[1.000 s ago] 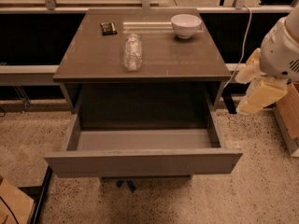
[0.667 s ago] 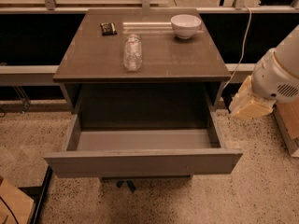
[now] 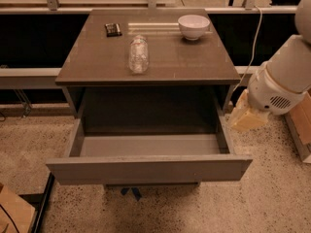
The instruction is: Close top drawer
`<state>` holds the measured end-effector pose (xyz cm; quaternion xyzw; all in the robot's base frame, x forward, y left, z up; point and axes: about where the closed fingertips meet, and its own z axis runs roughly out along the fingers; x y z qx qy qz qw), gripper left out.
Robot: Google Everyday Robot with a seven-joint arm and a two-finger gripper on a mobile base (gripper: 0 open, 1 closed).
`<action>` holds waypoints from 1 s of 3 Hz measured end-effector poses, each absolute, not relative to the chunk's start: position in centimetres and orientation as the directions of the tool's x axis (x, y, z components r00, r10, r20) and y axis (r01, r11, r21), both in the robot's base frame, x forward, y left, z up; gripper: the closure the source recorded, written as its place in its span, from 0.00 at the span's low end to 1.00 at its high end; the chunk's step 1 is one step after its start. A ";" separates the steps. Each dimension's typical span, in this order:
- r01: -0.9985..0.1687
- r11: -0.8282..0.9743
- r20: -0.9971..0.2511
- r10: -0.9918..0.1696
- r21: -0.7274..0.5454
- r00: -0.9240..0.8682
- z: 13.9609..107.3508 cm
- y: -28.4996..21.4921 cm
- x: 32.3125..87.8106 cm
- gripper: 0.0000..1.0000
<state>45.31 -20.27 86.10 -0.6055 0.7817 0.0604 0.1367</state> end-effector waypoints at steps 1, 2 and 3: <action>-0.967 0.255 -0.292 -0.924 0.011 -0.247 80.9 -19.2 45.2 1.00; -0.963 0.253 -0.287 -0.919 0.093 -0.269 76.1 -18.6 44.4 1.00; -0.943 0.277 -0.271 -0.908 0.187 -0.320 70.7 -19.1 43.2 1.00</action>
Offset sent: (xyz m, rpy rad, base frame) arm -0.0173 0.0232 -0.1602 0.0652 0.2645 0.0058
